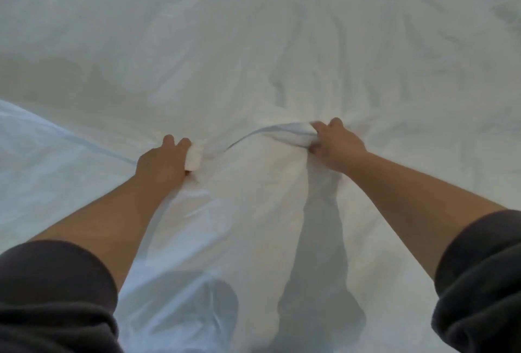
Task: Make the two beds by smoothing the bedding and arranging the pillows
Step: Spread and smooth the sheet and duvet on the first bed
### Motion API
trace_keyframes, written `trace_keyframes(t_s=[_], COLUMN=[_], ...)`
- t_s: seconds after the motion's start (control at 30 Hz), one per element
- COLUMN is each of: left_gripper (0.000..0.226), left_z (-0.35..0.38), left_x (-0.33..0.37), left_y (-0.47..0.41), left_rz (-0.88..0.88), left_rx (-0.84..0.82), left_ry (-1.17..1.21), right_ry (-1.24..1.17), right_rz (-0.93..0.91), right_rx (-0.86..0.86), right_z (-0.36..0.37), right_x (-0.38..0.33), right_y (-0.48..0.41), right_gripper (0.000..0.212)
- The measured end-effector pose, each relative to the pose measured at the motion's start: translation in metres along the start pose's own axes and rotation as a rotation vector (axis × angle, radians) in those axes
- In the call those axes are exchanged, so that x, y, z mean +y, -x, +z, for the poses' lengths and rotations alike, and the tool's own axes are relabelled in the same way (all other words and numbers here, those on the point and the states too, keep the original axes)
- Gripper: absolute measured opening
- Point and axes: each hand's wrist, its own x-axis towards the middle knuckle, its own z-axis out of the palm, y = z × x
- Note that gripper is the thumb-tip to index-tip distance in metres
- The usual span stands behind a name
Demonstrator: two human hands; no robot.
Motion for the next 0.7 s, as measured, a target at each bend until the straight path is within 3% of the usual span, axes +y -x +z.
trace_keyframes(t_s=[0.07, 0.13, 0.27, 0.33, 0.43, 0.5, 0.57, 0.7], left_gripper=[0.026, 0.017, 0.030, 0.049, 0.090, 0.086, 0.079, 0.075], left_z=[-0.006, -0.032, -0.117, -0.131, -0.080, -0.025, 0.013, 0.033], left_x=[-0.003, -0.019, -0.038, -0.028, -0.014, -0.011, -0.013, -0.016], left_y=[-0.007, -0.024, -0.072, -0.090, -0.091, -0.080, -0.077, -0.091], left_rz=[-0.068, -0.190, -0.236, -0.142, -0.053, 0.002, 0.033, 0.085], left_rx=[0.140, 0.240, 0.513, 0.471, 0.203, 0.153, 0.129, 0.013], left_ry=[0.095, 0.216, 0.525, 0.691, 0.507, 0.216, 0.069, 0.111], right_ry=[0.023, -0.080, -0.322, -0.405, -0.151, 0.054, 0.119, 0.081], right_rz=[0.058, 0.107, 0.176, 0.140, 0.073, 0.080, 0.114, 0.128], right_rx=[0.087, 0.206, 0.553, 0.591, 0.378, 0.215, 0.043, -0.101], right_z=[0.006, -0.006, -0.077, -0.097, -0.047, 0.016, 0.057, 0.059], right_x=[0.000, -0.012, -0.051, -0.066, -0.080, -0.083, -0.078, -0.063], right_y=[-0.001, -0.006, -0.041, -0.058, -0.053, -0.036, -0.034, -0.062], right_gripper=[0.020, 0.016, 0.028, 0.038, 0.073, 0.077, 0.074, 0.072])
